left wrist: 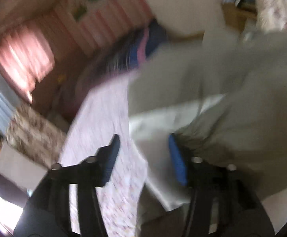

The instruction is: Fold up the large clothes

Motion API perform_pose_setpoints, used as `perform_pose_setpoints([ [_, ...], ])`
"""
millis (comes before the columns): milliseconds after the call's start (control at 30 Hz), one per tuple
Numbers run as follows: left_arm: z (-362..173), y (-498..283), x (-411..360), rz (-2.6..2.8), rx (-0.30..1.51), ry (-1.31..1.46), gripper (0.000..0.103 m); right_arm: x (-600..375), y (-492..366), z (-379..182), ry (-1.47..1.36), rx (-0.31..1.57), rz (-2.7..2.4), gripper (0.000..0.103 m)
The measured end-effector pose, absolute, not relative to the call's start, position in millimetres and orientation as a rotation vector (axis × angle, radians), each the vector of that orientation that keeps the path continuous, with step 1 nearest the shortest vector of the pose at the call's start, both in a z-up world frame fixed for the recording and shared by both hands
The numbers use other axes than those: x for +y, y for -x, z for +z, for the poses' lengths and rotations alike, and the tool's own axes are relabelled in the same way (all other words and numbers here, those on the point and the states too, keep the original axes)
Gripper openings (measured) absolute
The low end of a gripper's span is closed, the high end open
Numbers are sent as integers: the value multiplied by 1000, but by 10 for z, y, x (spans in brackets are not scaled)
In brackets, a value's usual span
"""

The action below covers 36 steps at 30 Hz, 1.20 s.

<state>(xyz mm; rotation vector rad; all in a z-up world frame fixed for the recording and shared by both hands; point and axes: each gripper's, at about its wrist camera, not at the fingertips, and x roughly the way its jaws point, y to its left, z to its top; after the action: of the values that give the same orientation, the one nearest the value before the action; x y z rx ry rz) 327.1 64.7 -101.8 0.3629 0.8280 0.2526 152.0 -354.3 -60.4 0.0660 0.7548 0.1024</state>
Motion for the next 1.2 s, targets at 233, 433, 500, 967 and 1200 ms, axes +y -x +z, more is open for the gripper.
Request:
perform_pose_setpoints([
  [233, -413, -2486, 1021, 194, 721, -165, 93, -3724, -935, -497, -21, 713, 63, 90],
  [433, -161, -1049, 1300, 79, 641, -127, 97, -4002, -45, -691, -63, 711, 45, 90],
  [500, -264, -550, 1446, 46, 645, -94, 97, -4042, 204, -748, -59, 716, 59, 90],
  [967, -1359, 984, 1488, 22, 751, 159, 97, -3690, 1049, -1299, -87, 686, 17, 90],
  [1200, -1495, 1068, 1076, -49, 703, 92, 96, -3587, 1128, -1297, -80, 647, 36, 29],
])
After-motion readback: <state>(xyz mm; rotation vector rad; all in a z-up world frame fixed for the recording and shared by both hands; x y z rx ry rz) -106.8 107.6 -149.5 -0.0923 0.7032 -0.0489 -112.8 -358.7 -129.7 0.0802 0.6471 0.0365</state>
